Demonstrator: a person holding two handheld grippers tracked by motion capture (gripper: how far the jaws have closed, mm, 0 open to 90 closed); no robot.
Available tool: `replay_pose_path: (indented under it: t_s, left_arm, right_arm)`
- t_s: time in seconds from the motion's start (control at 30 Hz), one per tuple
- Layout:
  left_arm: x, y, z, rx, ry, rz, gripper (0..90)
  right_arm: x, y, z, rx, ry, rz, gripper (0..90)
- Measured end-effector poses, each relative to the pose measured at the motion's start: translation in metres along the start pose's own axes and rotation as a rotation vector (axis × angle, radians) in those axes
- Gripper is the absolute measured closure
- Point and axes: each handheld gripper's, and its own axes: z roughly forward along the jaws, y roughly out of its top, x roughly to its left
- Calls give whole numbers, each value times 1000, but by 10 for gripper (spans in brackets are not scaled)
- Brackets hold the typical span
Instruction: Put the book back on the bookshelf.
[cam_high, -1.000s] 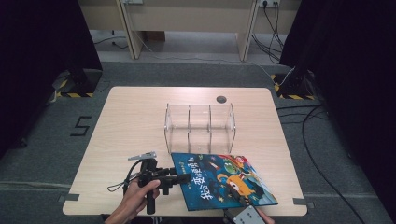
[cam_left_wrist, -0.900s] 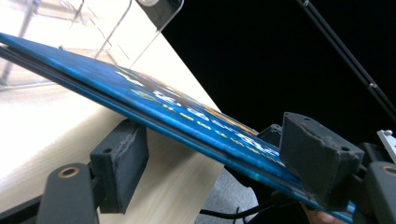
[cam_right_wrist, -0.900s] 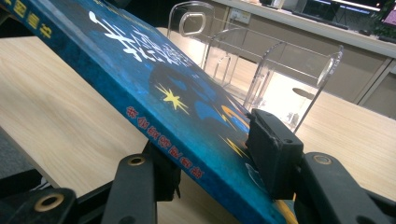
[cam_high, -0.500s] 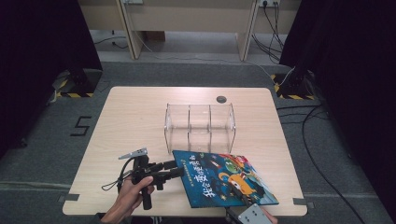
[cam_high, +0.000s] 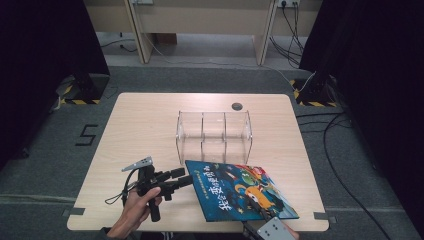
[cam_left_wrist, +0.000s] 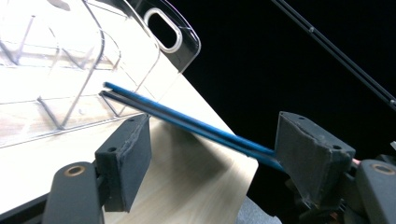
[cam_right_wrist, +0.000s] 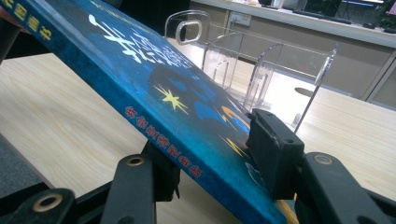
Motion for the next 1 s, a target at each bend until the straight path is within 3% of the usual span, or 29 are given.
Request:
replay_pose_path:
  t_s: [0.03,0.07,0.17,0.43,0.5,0.53,0.67,0.77,0.87,1.0]
  left_arm:
    - [0,0,0,0,0,0,287]
    - [3,-2,0,5,37,28,294]
    - [7,-5,1,25,46,30,294]
    - [16,-16,9,80,150,139,293]
    - [18,-18,10,86,163,148,285]
    - [23,-22,12,111,207,187,283]
    - [35,-28,18,180,292,230,264]
    - [38,-29,20,209,310,234,254]
    - [39,-30,21,238,341,275,254]
    - [38,-31,22,248,334,280,254]
  right_arm:
    - [0,0,0,0,0,0,557]
    - [-4,1,-2,-13,0,39,558]
    - [-9,2,-4,-32,1,70,558]
    - [-10,2,-5,-35,5,76,558]
    - [-11,2,-6,-37,4,89,558]
    - [-12,2,-6,-37,5,93,558]
    - [-15,2,-7,-47,8,111,558]
    - [-16,3,-8,-50,10,118,558]
    - [-18,3,-9,-57,12,140,557]
    - [-22,4,-12,-74,17,175,558]
